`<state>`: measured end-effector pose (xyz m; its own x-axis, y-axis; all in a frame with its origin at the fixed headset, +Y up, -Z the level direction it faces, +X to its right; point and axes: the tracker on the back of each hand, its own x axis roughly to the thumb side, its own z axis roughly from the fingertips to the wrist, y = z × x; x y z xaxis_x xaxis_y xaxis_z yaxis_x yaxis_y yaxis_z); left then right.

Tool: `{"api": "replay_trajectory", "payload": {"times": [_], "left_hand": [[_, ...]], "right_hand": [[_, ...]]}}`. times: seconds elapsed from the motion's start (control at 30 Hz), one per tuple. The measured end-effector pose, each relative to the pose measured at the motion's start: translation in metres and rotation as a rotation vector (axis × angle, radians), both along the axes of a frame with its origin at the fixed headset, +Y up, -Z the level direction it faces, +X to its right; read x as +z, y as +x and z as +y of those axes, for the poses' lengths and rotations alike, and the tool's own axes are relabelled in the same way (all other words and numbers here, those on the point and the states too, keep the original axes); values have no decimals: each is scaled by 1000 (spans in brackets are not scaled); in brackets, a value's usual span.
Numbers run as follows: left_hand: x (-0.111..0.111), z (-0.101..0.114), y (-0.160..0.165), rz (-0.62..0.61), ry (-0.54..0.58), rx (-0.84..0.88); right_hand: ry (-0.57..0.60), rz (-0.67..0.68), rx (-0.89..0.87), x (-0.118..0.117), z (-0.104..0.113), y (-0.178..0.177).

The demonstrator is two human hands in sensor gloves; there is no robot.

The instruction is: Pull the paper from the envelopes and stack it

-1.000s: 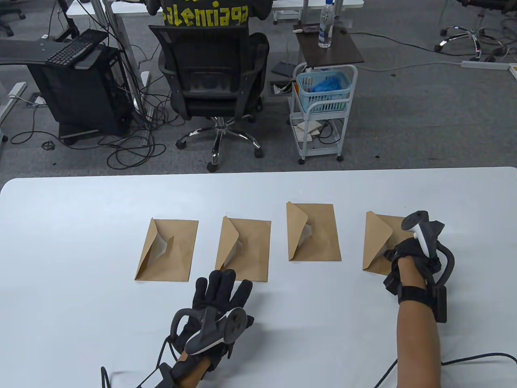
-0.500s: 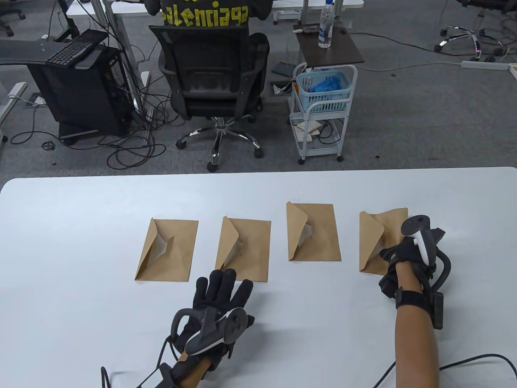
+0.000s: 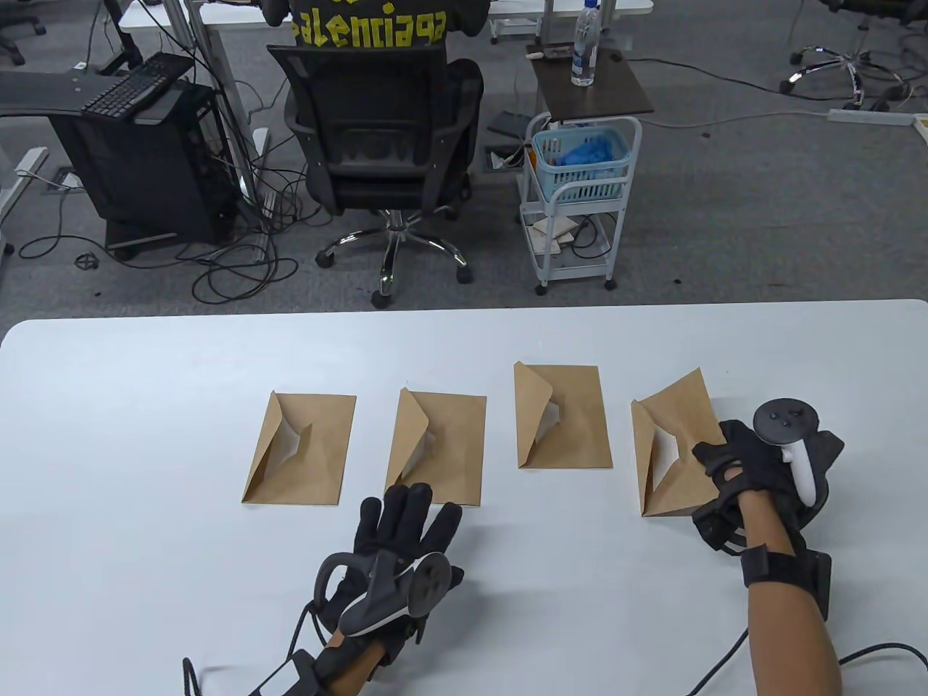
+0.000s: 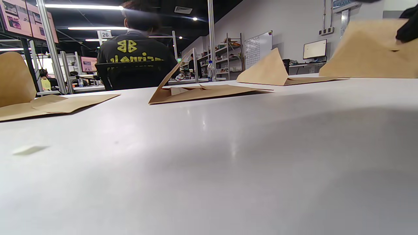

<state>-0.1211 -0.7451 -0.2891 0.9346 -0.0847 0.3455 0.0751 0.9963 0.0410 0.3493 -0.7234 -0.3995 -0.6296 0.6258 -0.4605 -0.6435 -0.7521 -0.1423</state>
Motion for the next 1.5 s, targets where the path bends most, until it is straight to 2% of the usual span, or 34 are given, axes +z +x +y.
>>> {"api": "replay_trajectory", "payload": {"times": [0.1, 0.33, 0.43, 0.6, 0.67, 0.8, 0.93, 1.03, 1.1, 1.3, 1.5], "left_hand": [[0, 0, 0, 1, 3, 7], [2, 9, 6, -26, 27, 49], [8, 16, 14, -58, 57, 69], [24, 19, 30, -133, 102, 105], [30, 20, 37, -167, 122, 110], [44, 21, 50, -260, 233, 121], [47, 20, 54, -257, 318, 5], [43, 16, 46, -214, 303, -2], [38, 13, 41, -188, 246, -1], [34, 7, 39, -206, 145, 46], [30, 11, 33, -186, -2, 309]], "right_hand": [[95, 59, -75, 16, 16, -7], [192, 265, -314, 46, 28, -43], [213, 384, -276, 64, 30, -70], [246, 543, -217, 92, 19, -108], [266, 570, -187, 99, 14, -118], [281, 642, -110, 112, 12, -139], [298, 686, -122, 118, 12, -150], [313, 707, -154, 122, 10, -150], [315, 724, -225, 123, 8, -151], [282, 778, -445, 124, 0, -155], [230, 850, -690, 124, -8, -160]]}}
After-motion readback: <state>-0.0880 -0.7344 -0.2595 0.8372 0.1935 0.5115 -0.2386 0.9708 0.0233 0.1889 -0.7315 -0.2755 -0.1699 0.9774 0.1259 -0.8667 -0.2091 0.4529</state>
